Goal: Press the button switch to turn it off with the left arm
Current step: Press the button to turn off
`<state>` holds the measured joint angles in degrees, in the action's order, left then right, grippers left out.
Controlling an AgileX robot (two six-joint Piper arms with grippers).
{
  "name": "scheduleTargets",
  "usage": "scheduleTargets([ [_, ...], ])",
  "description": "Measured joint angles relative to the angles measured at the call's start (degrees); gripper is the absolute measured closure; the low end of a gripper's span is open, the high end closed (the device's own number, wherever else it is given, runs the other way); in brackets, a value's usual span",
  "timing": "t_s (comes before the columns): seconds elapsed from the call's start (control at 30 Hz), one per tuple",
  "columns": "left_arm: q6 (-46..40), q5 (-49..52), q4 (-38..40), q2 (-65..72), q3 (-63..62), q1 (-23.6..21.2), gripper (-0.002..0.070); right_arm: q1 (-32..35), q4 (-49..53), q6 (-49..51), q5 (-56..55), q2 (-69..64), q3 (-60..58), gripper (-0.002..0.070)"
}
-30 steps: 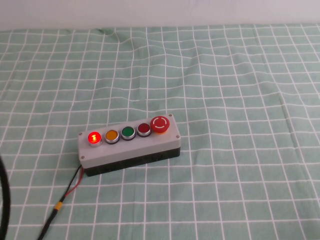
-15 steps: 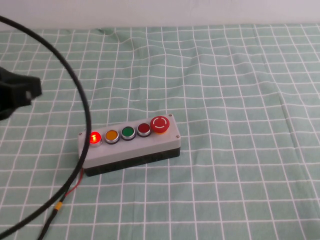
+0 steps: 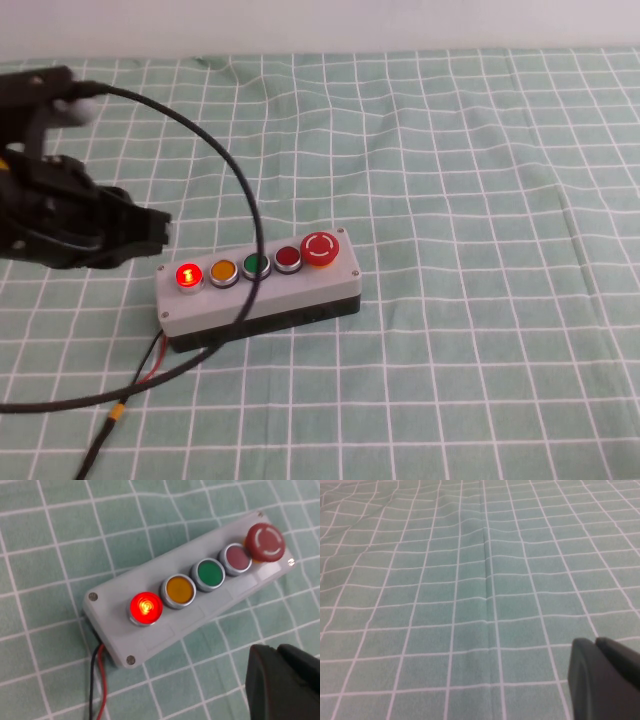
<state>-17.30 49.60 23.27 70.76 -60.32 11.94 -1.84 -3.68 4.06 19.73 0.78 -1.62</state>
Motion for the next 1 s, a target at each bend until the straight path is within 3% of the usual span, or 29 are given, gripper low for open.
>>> scheduleTargets([
  [0.23, 11.8, -0.1, -13.2, 8.2, -4.6, 5.8, 0.0678, 0.0, 0.0, 0.0, 0.0, 0.0, 0.0, 0.0692],
  [0.77, 13.5, -2.1, -15.1, 24.0, -8.5, 6.2, 0.0678, 0.0, 0.0, 0.0, 0.0, 0.0, 0.0, 0.0692],
  [1.0, 13.6, -2.7, -15.1, 24.9, -9.8, 6.2, 0.0678, 0.0, 0.0, 0.0, 0.0, 0.0, 0.0, 0.0692],
])
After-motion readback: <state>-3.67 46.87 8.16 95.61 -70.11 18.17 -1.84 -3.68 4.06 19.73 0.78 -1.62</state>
